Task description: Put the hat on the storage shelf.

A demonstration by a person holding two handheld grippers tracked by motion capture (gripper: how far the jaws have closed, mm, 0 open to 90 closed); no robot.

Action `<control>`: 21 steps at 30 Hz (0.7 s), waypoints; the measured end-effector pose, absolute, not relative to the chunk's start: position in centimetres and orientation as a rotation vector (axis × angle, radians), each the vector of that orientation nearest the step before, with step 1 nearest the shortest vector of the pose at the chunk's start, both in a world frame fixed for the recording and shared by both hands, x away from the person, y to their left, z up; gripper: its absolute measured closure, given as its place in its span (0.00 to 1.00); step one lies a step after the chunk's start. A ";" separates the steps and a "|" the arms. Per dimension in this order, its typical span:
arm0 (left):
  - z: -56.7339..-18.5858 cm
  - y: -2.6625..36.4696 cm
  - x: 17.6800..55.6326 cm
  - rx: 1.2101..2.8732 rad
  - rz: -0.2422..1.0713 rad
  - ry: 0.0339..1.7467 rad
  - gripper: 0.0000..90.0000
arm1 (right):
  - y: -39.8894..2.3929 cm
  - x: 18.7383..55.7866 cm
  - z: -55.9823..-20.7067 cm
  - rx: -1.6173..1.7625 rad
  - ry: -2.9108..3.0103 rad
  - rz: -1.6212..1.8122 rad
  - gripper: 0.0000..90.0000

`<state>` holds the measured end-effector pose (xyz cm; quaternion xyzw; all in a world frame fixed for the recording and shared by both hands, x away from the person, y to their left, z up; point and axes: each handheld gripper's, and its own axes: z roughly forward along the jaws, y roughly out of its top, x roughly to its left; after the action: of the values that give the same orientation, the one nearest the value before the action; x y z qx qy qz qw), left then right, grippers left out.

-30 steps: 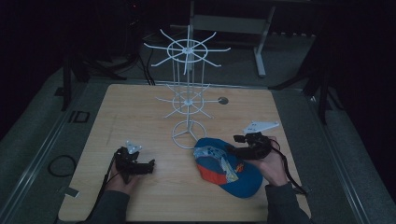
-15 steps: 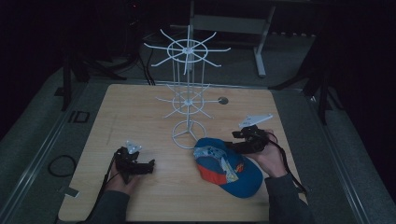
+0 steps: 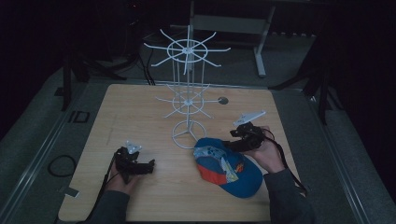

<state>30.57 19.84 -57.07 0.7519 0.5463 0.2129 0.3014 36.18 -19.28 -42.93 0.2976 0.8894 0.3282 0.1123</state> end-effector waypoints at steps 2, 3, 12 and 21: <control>-57.1 19.8 30.6 1.994 0.565 1.449 0.00 | -19.1 36.4 -43.0 0.869 2.618 0.952 0.47; -57.1 19.8 30.6 1.993 0.565 1.449 0.00 | -19.0 36.5 -43.0 0.867 2.623 0.945 0.47; -57.1 19.8 30.6 1.993 0.566 1.450 0.00 | -18.7 37.2 -43.4 0.874 2.645 0.917 0.45; -57.1 19.8 30.6 1.992 0.565 1.450 0.00 | -18.0 37.7 -43.9 0.866 2.681 0.901 0.42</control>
<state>30.57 19.83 -57.08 0.7511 0.5468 0.2131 0.3022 37.74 -17.99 -43.87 0.2917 0.9025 0.3034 0.0917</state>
